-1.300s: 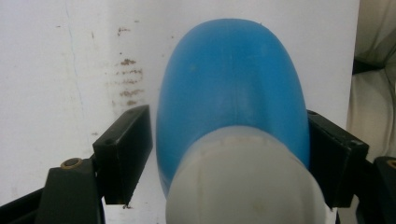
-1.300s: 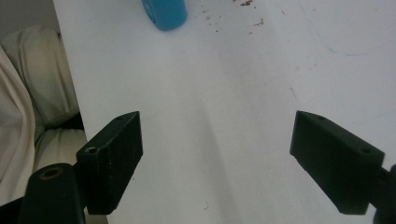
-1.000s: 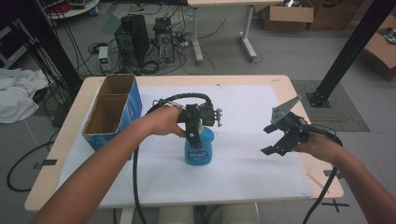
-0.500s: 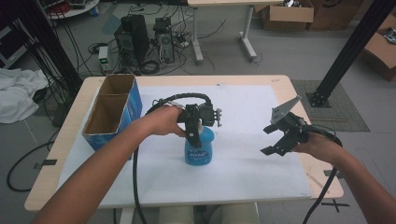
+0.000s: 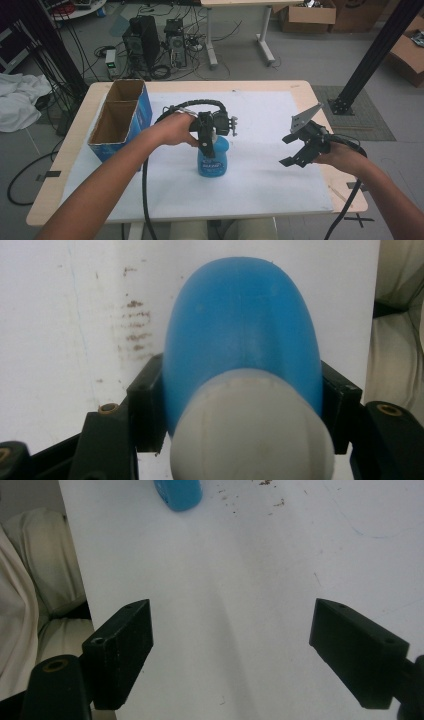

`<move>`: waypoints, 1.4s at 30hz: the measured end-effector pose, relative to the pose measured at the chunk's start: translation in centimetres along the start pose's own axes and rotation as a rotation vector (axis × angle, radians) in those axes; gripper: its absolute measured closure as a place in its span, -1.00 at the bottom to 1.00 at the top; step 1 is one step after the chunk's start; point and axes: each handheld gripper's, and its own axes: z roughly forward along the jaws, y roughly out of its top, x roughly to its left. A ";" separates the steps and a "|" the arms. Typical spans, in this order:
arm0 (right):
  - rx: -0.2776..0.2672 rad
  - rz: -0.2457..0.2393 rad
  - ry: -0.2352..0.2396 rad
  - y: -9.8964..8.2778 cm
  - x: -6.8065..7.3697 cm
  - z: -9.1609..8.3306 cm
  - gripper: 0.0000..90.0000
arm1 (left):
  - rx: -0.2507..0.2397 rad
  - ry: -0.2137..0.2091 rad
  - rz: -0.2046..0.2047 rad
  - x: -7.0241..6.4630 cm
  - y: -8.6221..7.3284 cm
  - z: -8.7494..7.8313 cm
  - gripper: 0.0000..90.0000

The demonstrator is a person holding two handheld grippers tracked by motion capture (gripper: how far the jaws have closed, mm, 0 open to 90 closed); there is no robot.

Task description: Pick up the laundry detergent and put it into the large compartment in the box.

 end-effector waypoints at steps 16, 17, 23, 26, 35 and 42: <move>-0.002 -0.017 0.012 0.1 0.2 0.5 -0.61 | -0.070 0.142 -0.476 1.2 -0.4 -7.7 -0.16; -0.003 -0.020 0.011 0.1 0.3 0.6 -0.61 | -0.075 0.153 -0.504 1.2 -0.5 -8.1 -0.16; 0.009 -0.036 0.012 0.1 0.5 0.7 -0.61 | -0.115 0.199 -0.753 2.1 -1.7 -11.3 -0.15; 0.019 -0.045 0.014 0.0 0.7 0.8 -0.61 | -0.144 0.214 -0.865 2.5 -2.7 -13.2 -0.15; 0.008 -0.063 0.011 0.6 0.6 0.4 -0.61 | -0.149 0.252 -1.043 3.2 -6.0 -17.8 -0.15; 0.007 -0.081 0.015 0.9 0.7 0.2 -0.61 | -0.152 0.279 -1.187 3.1 -8.9 -20.2 -0.15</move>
